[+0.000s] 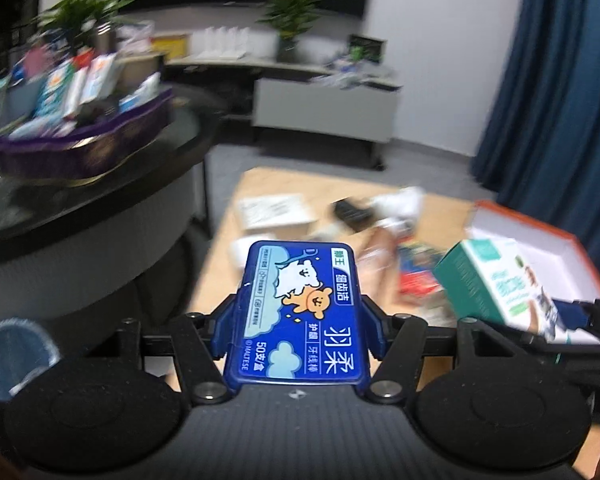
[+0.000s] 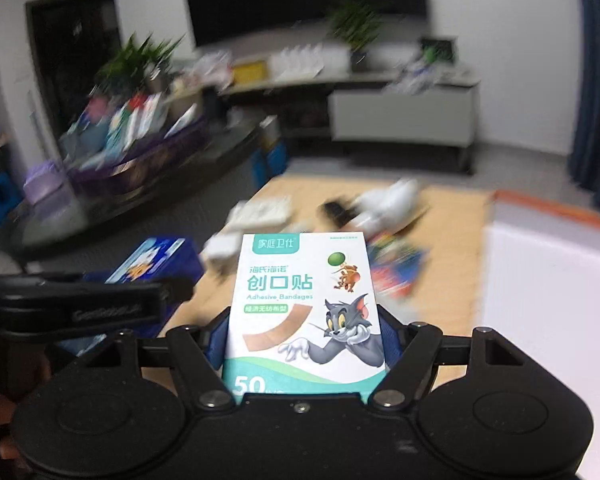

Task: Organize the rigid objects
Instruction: 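Carry both boxes into the white box and open both grippers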

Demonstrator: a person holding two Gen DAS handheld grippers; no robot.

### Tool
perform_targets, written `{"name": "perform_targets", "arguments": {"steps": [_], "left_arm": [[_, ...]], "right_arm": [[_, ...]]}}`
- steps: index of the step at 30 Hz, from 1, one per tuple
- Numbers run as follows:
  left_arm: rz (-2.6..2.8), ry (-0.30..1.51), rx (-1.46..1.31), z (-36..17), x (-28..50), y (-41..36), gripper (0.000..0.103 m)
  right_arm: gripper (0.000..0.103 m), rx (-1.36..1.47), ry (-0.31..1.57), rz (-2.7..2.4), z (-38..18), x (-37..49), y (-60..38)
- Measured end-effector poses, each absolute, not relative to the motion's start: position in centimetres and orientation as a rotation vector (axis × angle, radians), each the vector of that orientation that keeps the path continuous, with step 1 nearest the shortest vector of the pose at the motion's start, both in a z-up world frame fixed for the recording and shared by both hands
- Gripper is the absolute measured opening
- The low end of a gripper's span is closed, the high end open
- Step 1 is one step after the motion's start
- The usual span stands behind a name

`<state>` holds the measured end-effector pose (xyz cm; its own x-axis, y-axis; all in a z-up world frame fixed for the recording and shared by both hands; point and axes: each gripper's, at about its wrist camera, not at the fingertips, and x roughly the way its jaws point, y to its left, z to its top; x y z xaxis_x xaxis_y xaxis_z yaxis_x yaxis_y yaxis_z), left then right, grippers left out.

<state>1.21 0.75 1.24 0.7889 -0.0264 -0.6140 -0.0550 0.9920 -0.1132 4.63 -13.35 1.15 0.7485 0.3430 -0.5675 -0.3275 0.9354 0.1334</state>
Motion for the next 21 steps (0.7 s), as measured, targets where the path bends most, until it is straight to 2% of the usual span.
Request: {"name": "perform_targets", "arguments": {"steps": [15, 18, 21], "left_arm": [[-0.367, 0.587, -0.058, 10.1, 11.2, -14.8, 0.063], [-0.390, 0.575, -0.044, 9.9, 12.8, -16.8, 0.063], [-0.401, 0.619, -0.034, 7.2, 13.8, -17.8, 0.063]], "right_arm": [[0.084, 0.115, 0.498, -0.102, 9.3, 7.2, -33.5], [0.084, 0.128, 0.493, -0.119, 9.6, 7.7, -35.5], [0.084, 0.137, 0.533, -0.115, 8.1, 8.9, -36.1]]}}
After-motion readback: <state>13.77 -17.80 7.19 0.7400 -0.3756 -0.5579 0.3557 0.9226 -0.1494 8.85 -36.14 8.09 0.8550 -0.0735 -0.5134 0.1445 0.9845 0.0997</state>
